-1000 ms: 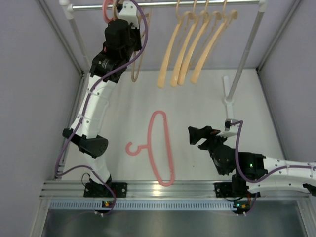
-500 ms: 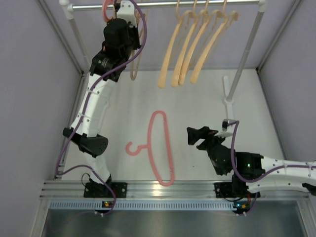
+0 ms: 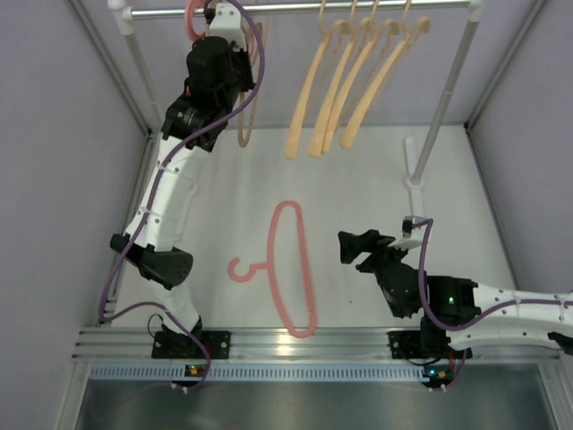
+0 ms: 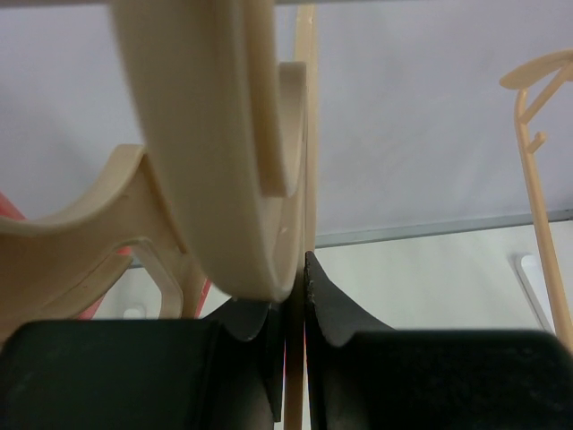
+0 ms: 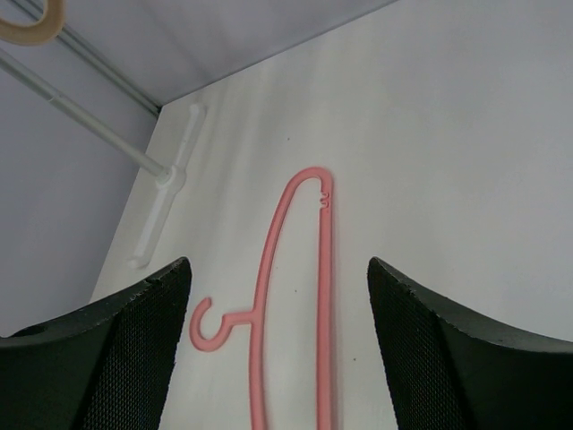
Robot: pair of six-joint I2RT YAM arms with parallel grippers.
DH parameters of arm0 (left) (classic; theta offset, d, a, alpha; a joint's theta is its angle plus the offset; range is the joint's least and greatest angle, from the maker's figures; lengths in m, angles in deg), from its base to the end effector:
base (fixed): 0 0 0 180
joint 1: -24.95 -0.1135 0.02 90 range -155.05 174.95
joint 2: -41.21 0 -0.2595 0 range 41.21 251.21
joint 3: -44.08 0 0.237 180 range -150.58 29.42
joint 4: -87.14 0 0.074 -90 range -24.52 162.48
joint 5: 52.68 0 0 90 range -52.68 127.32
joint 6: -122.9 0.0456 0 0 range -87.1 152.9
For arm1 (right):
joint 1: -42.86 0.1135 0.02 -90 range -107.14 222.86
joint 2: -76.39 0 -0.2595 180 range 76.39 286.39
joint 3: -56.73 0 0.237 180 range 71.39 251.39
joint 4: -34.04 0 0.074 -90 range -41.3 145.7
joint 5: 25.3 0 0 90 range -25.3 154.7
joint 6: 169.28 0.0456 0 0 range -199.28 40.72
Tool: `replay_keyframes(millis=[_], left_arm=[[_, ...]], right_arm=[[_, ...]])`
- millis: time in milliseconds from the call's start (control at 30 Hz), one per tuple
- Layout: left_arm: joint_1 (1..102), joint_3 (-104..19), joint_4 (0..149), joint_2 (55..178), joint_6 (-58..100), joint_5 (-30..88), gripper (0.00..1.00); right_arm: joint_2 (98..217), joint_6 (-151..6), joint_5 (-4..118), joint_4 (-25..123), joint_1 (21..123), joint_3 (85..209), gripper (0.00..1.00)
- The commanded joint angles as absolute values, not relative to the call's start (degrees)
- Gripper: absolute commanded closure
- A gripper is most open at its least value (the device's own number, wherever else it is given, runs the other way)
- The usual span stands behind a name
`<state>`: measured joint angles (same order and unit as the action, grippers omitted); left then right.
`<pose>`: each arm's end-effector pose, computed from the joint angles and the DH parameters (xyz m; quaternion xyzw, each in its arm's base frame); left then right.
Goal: Organize the hangers
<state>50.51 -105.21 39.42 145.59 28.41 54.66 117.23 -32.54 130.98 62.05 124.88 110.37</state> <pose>0.3394 -0.1472 0.5264 0.0287 0.7229 -0.0713 0.6867 0.0613 0.1367 0.3115 0.1148 0.7346 0.2707 0.6115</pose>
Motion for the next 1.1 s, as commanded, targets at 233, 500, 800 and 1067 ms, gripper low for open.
replay_keyframes(millis=[233,500,800,1067], left_arm=[[50.26,-103.48,42.86,140.45,26.93,53.31,0.92],[50.35,-102.86,43.3,139.21,26.84,53.14,0.86],[50.35,-103.3,43.47,139.3,27.28,53.66,0.86],[50.35,-105.93,43.38,142.55,28.07,53.67,0.87]], right_arm=[[116.9,-31.46,131.23,62.24,125.65,110.15,0.24],[116.9,-31.2,131.23,62.24,125.74,109.98,0.24],[116.82,-31.2,131.41,62.24,125.65,109.98,0.23],[116.99,-31.64,131.85,62.24,125.74,110.06,0.24]])
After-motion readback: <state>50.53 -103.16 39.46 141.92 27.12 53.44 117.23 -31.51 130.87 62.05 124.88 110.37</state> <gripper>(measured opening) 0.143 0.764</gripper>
